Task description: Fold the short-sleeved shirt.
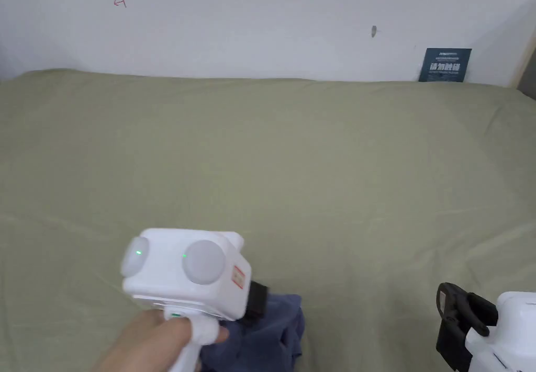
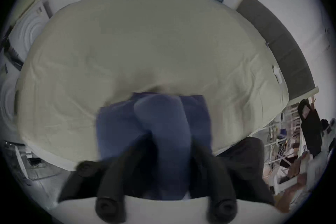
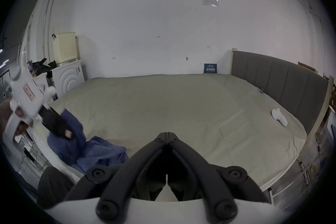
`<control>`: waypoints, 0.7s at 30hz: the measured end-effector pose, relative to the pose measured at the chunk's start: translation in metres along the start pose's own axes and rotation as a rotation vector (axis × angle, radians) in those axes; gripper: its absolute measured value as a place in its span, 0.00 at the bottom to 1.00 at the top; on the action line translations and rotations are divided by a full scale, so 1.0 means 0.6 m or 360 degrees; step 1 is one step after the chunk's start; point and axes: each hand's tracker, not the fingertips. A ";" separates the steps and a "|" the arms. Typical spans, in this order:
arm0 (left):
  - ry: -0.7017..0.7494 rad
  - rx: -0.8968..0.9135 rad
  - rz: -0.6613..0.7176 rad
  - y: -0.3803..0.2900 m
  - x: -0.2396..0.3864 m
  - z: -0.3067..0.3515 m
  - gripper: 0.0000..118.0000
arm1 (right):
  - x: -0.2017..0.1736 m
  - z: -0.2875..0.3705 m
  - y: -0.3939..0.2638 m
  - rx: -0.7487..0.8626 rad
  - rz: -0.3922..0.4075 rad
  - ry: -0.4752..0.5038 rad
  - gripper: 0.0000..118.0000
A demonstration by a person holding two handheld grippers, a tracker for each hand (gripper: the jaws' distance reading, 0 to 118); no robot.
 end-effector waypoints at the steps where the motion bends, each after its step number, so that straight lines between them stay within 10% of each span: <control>1: -0.0108 -0.0010 -0.0009 0.002 0.013 -0.021 0.80 | 0.005 0.000 -0.003 -0.0018 -0.0004 -0.0017 0.00; 2: -0.0128 0.0015 0.0007 0.003 0.023 -0.034 0.92 | 0.010 0.001 -0.005 -0.0021 -0.0010 -0.0021 0.00; 9: -0.0353 0.0255 0.0216 -0.001 -0.035 0.030 0.81 | 0.044 0.007 -0.024 -0.0087 -0.0067 -0.0105 0.00; 11: -0.0431 0.0362 0.0228 -0.016 -0.068 0.060 0.13 | 0.049 0.003 -0.027 -0.0093 -0.0110 -0.0109 0.00; 12: -0.0459 0.0395 0.0257 -0.025 -0.088 0.064 0.00 | 0.050 0.002 -0.028 -0.0096 -0.0124 -0.0108 0.00; 21: -0.0999 -0.0005 0.0394 -0.095 -0.138 -0.088 0.00 | 0.030 -0.011 -0.032 -0.0157 -0.0175 -0.0045 0.00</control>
